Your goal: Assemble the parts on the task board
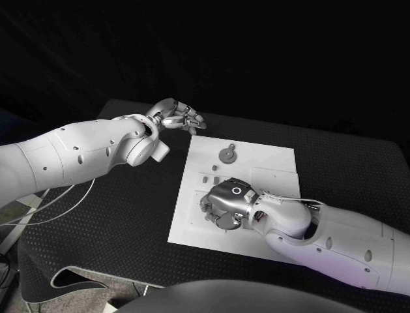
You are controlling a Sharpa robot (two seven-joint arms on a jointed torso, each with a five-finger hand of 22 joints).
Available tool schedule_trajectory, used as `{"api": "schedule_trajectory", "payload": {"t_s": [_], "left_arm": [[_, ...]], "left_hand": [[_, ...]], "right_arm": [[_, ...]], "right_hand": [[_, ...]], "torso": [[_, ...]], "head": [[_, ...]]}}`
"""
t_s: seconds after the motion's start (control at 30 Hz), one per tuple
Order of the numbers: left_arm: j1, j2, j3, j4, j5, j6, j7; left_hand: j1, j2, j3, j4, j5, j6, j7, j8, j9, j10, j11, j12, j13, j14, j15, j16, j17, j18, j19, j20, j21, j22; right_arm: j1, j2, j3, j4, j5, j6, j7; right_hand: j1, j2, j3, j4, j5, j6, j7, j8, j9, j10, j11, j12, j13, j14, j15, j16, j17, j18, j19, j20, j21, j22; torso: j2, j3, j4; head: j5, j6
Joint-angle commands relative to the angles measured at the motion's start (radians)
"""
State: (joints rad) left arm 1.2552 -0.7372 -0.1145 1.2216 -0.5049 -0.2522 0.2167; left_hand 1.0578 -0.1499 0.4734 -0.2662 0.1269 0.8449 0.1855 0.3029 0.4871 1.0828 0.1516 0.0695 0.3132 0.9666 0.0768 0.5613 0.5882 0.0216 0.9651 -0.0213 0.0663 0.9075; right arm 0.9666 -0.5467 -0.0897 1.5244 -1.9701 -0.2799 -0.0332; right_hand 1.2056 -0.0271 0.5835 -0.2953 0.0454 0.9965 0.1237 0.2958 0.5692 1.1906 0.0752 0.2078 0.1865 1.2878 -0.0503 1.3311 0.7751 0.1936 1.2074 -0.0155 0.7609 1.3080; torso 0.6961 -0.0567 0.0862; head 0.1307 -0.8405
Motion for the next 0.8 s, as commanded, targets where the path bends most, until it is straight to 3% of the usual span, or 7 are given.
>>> {"api": "schedule_trajectory", "payload": {"t_s": [0.03, 0.5, 0.8], "left_arm": [[0.003, 0.000, 0.001, 0.003, 0.004, 0.011, 0.008], [0.003, -0.001, 0.001, 0.004, 0.003, 0.012, 0.008], [0.003, -0.001, 0.001, 0.005, 0.003, 0.013, 0.007]], "left_hand": [[0.001, 0.009, -0.006, -0.001, -0.004, 0.002, -0.004, 0.005, -0.002, -0.002, -0.003, 0.001, -0.002, 0.006, 0.001, -0.006, 0.002, -0.006, 0.001, 0.000, 0.005, -0.002], [0.001, 0.010, -0.006, -0.001, -0.004, 0.003, -0.004, 0.006, -0.002, -0.002, -0.003, 0.001, -0.002, 0.006, 0.001, -0.007, 0.003, -0.006, 0.001, 0.000, 0.005, -0.002], [0.001, 0.010, -0.006, -0.001, -0.004, 0.003, -0.004, 0.006, -0.002, -0.002, -0.003, 0.000, -0.002, 0.006, 0.001, -0.008, 0.004, -0.006, 0.001, 0.001, 0.005, -0.002]], "right_arm": [[-0.005, 0.001, -0.004, 0.001, 0.002, 0.019, 0.004], [-0.007, 0.005, -0.004, 0.010, 0.004, 0.021, 0.003], [-0.011, 0.014, -0.007, -0.012, 0.002, 0.032, 0.003]], "right_hand": [[0.010, 0.003, 0.002, 0.002, 0.003, 0.008, 0.000, 0.006, 0.000, 0.097, -0.030, 0.004, 0.000, -0.009, -0.015, 0.003, 0.001, 0.068, 0.000, -0.006, 0.004, 0.021], [0.009, 0.003, 0.002, 0.002, 0.003, 0.009, -0.001, 0.006, 0.000, 0.098, -0.030, 0.003, 0.000, -0.009, -0.016, 0.003, 0.001, 0.068, 0.000, -0.006, 0.005, 0.021], [0.009, 0.003, 0.002, 0.001, 0.003, 0.010, -0.001, 0.006, 0.000, 0.099, -0.030, 0.003, 0.001, -0.009, -0.016, 0.003, 0.002, 0.068, -0.001, -0.006, 0.005, 0.021]], "torso": [[0.000, 0.0002, 0.0005], [0.000, 0.0010, -0.0002], [0.000, 0.0009, 0.0002]], "head": [[0.000, -0.003], [0.001, -0.005], [0.001, -0.006]]}}
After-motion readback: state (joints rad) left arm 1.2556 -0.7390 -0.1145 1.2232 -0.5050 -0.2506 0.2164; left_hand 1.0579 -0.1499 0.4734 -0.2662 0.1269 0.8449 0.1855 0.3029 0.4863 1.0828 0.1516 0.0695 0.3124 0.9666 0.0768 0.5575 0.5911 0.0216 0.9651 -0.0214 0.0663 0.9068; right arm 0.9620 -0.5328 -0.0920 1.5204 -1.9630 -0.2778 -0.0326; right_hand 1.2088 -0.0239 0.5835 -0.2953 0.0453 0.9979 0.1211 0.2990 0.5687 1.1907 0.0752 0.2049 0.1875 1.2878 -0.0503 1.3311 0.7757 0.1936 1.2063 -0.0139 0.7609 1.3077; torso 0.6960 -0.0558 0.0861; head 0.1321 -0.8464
